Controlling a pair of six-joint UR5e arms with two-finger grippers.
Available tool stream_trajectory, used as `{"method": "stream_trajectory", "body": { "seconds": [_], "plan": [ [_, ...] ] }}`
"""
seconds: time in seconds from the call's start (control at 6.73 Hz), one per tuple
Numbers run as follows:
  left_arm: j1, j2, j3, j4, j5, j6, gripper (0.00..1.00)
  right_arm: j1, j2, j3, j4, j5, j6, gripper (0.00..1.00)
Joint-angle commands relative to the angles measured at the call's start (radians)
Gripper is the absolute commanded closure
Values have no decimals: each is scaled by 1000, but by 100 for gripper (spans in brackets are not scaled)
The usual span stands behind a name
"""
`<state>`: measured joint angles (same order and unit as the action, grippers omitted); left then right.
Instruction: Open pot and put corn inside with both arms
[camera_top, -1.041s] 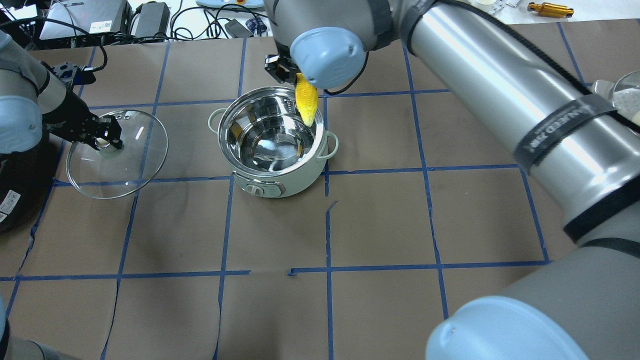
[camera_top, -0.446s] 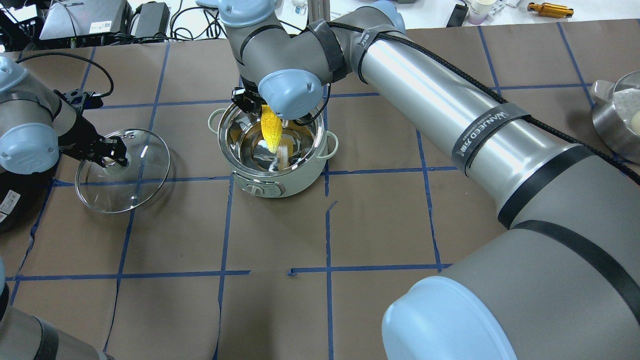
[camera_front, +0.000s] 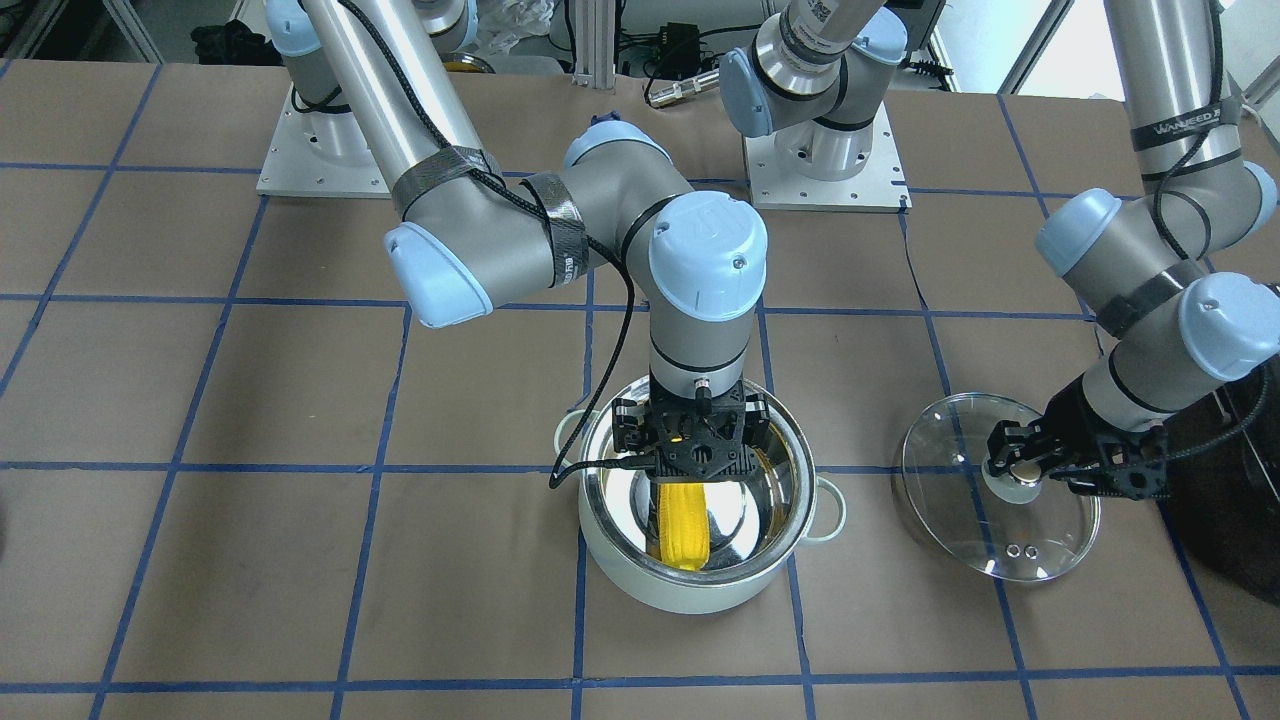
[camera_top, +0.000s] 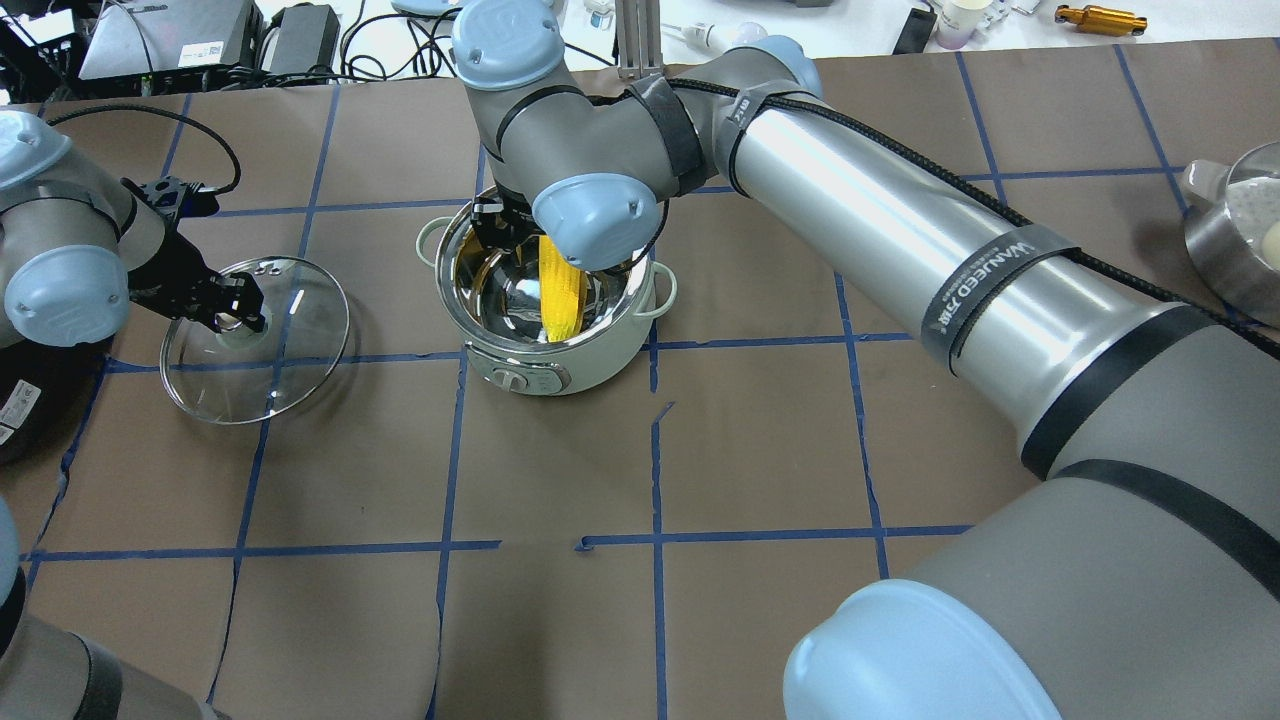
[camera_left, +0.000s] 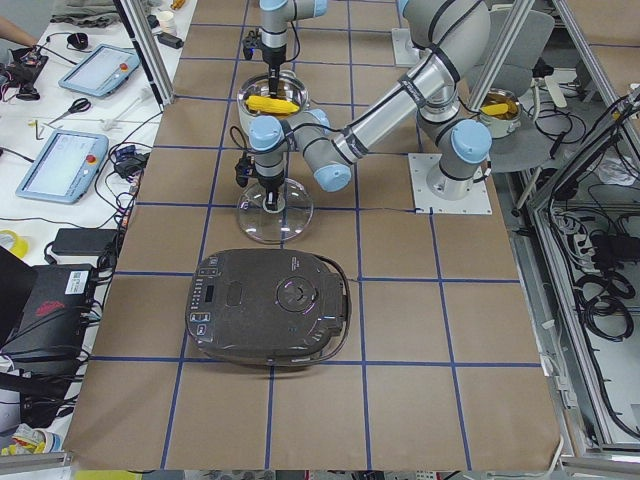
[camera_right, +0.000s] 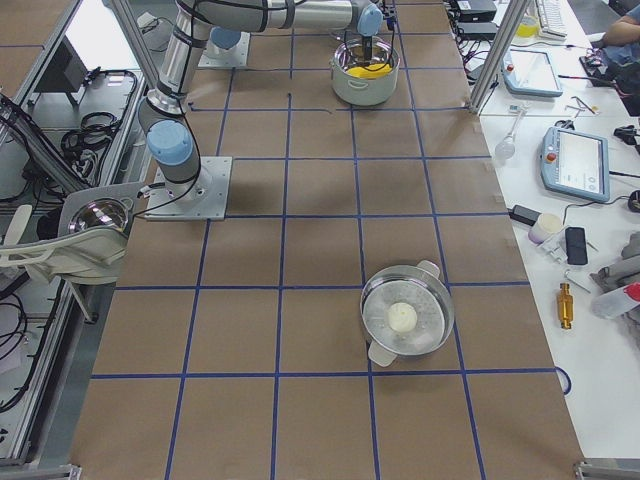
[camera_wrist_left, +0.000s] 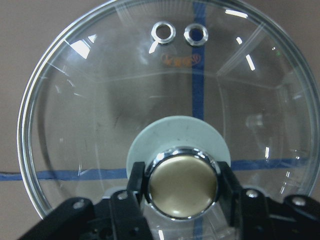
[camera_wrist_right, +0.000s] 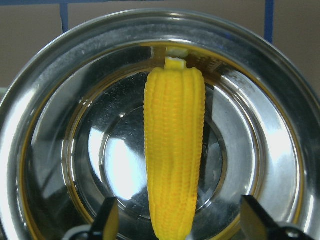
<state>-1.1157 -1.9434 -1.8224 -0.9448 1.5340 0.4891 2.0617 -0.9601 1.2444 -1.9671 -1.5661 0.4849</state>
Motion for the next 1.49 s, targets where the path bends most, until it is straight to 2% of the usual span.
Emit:
{"method": "stream_trajectory", "body": {
  "seconds": [0.0, 0.15, 0.45, 0.59, 0.74, 0.89, 1.19, 1.34],
  "plan": [
    [-4, -3, 0, 0, 0, 6, 87, -26, -58, 1, 31, -9, -12, 0],
    [-4, -3, -1, 0, 0, 6, 78, -73, -115, 18, 66, 0, -25, 0],
    [-4, -6, -2, -2, -2, 6, 48, -155, -217, 23, 251, 3, -25, 0],
    [-6, -6, -2, -3, -3, 5, 35, -231, -265, 23, 292, 6, -26, 0],
    [-6, -3, 5, -11, -2, -1, 23, -297, -308, 30, 388, 1, -63, 0],
    [-7, 1, 9, -14, -3, 0, 1, -357, -337, 38, 433, 3, -201, 0],
    [-71, 61, 52, -75, 6, -6, 0, -460, -441, 120, 475, -8, -387, 0],
    [-140, 101, 140, -233, 15, -59, 0, -498, -486, 185, 470, -5, -449, 0]
  ]
}}
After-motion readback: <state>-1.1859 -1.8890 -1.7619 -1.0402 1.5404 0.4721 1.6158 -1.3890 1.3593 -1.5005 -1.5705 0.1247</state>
